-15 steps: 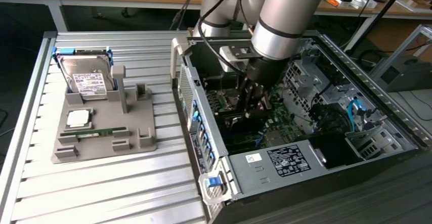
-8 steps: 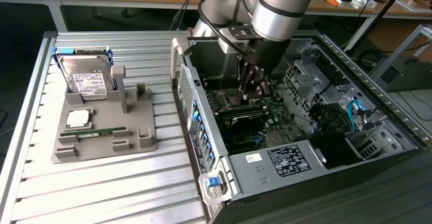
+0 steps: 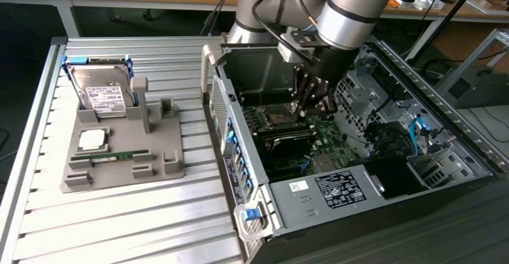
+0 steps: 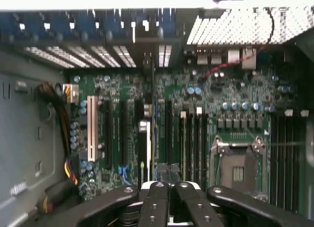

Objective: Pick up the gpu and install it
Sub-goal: 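Insert the gpu into the slot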

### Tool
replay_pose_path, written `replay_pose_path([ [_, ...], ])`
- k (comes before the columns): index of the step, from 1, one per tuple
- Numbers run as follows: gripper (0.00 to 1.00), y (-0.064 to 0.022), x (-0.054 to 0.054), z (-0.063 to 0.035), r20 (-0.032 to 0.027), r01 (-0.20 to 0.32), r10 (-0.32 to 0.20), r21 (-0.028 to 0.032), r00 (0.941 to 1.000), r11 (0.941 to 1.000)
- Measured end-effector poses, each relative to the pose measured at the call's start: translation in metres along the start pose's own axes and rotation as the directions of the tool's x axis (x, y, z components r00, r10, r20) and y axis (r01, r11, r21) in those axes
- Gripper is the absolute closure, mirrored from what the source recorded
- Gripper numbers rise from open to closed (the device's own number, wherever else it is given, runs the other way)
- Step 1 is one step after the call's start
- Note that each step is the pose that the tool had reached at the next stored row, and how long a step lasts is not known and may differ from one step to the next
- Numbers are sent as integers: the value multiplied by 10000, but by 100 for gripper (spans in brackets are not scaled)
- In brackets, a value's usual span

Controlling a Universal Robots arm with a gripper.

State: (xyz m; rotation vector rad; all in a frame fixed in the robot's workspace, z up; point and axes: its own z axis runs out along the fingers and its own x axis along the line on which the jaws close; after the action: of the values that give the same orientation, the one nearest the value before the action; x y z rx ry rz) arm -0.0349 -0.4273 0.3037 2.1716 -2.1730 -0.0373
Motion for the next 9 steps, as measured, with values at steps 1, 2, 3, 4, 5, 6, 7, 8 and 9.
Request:
replay_pose_path([
  [1, 89, -44, 0, 6, 1, 0, 0, -39, 10000, 10000],
  [2, 89, -92, -1, 12, 1, 1, -1, -81, 10000, 10000],
  [3, 89, -138, -1, 16, 1, 3, -3, -117, 10000, 9999],
  [4, 89, -184, -1, 17, -1, 3, -3, -147, 10000, 9999],
  [5, 89, -236, -1, 14, -2, 5, -5, -183, 10000, 9998],
  [6, 89, -265, 0, 12, -2, 6, -6, -204, 10000, 9998],
  [7, 89, -273, 0, 12, -2, 7, -7, -205, 10000, 9998],
  [8, 89, -274, -1, 12, -1, 6, -6, -206, 10000, 9998],
  [9, 89, -274, -1, 13, 0, 6, -6, -206, 10000, 9998],
])
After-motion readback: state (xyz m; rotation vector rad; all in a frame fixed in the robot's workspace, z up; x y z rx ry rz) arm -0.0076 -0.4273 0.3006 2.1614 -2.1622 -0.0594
